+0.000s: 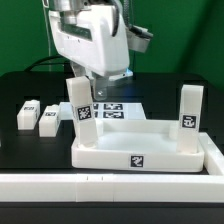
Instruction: Assemble desk
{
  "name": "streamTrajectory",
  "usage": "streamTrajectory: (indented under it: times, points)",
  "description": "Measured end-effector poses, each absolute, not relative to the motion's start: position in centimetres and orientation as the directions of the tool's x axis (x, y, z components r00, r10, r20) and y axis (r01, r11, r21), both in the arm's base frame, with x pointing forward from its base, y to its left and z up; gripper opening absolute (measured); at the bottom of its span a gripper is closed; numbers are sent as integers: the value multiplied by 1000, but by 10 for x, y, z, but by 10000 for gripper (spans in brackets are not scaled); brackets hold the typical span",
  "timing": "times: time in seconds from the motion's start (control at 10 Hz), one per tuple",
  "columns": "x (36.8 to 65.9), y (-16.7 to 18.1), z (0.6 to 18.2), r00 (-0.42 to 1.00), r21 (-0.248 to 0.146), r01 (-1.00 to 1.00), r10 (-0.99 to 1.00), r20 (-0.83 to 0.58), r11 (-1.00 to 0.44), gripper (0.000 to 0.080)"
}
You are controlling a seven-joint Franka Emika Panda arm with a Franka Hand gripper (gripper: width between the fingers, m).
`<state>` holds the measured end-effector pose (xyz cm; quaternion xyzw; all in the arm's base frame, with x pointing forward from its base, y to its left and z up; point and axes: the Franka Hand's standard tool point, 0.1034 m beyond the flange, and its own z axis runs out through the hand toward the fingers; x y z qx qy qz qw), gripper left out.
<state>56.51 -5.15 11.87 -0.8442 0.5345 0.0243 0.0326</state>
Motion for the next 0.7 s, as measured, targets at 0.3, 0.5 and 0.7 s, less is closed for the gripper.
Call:
streamTrajectory:
  times: [0.3,0.5,0.7]
  points:
    - [566,-49,119,643,-44,-766,-763,-61,-642,643]
    - [566,-49,119,765,-55,-644,-642,-52,-763,649]
    - [560,-54,117,886,-63,-464,-462,-42,-883,649]
